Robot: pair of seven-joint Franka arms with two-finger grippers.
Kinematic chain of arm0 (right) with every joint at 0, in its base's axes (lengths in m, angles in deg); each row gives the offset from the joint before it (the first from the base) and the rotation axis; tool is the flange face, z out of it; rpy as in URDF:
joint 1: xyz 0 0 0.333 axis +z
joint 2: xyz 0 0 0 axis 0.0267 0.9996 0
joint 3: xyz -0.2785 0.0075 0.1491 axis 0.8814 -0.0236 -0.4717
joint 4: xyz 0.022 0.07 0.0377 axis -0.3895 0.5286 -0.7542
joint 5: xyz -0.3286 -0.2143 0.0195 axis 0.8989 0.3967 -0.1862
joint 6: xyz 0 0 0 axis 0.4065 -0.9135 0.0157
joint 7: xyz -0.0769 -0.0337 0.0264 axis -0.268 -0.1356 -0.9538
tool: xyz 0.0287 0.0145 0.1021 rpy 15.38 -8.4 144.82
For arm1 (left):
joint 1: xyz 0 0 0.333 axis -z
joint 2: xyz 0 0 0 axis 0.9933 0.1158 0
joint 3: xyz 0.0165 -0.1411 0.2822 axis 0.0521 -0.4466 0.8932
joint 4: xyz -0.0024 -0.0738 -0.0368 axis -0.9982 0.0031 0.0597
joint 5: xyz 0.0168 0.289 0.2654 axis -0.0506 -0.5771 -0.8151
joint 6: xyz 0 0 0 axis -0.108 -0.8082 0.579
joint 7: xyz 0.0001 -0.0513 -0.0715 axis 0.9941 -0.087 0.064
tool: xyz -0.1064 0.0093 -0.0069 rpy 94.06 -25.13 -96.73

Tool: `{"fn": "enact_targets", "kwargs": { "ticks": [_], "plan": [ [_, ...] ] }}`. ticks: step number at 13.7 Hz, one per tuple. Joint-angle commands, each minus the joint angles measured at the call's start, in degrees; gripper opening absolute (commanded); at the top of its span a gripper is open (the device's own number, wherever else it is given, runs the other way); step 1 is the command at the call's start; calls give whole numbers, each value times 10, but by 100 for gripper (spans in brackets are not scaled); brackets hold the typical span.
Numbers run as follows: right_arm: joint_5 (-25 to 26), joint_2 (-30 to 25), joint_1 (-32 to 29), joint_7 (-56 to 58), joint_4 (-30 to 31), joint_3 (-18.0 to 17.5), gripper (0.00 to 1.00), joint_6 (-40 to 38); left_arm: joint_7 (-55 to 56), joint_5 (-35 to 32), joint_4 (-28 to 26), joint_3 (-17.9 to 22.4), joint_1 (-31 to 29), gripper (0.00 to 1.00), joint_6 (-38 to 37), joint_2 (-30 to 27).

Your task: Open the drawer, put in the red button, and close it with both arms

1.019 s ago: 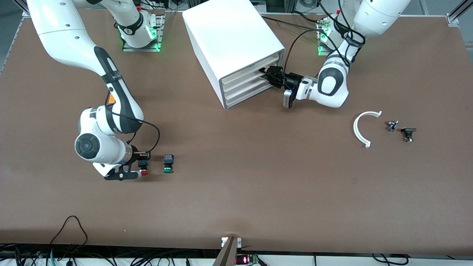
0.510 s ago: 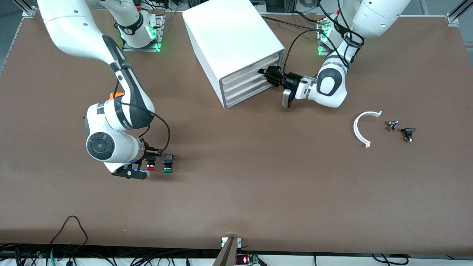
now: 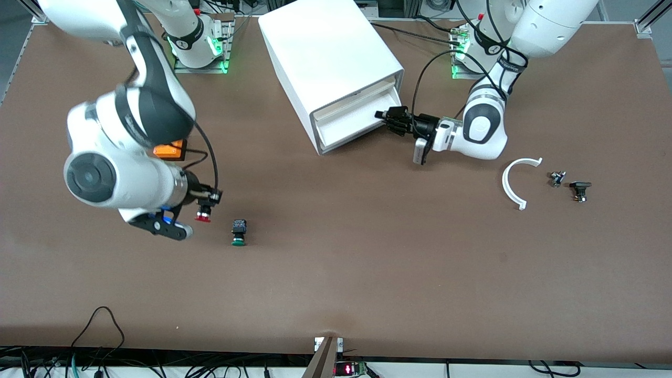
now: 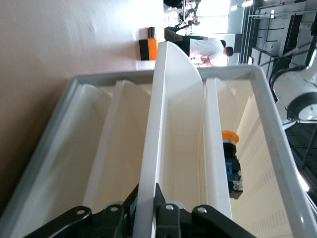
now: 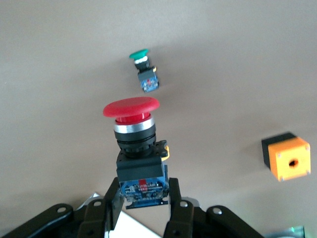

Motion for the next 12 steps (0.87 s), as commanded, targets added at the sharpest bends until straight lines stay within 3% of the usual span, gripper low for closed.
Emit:
{"fn": "enact_targets", "kwargs": {
  "ticks": [1,5,10,11,12],
  "plan": [
    [-6,-15,39,-88,-5,-2,0,-22,31,-58,71,5,-30,0,-7,33],
    [-9,-15,98,-243,-6,-5,0,10,75,-113,125,5,-62,0,-9,52],
    [-27,7,128,-466,-5,-66,0,131,113,-156,173,5,-79,0,-12,70],
    [-27,11,143,-502,-4,-66,0,155,115,-157,175,5,-80,15,-11,70],
    [-27,16,155,-530,-4,-67,0,166,116,-159,178,5,-81,63,-11,70]
  ]
}}
